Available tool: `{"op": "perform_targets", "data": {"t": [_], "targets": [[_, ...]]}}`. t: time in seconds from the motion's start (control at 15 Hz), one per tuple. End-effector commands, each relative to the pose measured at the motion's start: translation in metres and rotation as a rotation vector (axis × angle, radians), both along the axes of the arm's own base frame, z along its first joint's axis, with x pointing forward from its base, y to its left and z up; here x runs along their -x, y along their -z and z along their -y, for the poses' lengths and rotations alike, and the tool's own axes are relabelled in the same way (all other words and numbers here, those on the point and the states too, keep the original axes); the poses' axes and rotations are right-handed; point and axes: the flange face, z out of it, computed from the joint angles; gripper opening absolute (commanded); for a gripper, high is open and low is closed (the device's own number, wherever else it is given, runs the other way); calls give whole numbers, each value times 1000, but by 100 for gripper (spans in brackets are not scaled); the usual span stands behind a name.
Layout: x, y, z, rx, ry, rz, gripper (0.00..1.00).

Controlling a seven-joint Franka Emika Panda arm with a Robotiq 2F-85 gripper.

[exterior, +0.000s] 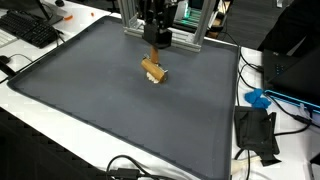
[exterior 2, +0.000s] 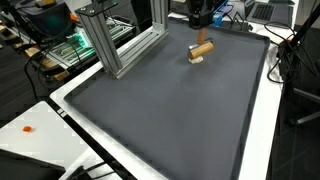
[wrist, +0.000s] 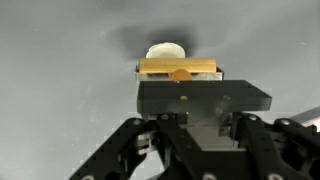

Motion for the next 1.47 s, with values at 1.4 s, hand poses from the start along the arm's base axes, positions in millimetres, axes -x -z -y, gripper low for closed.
{"op": "perform_targets", "data": {"t": [1.4], "targets": [[-1,24,-8,42,33,-12,23]]}}
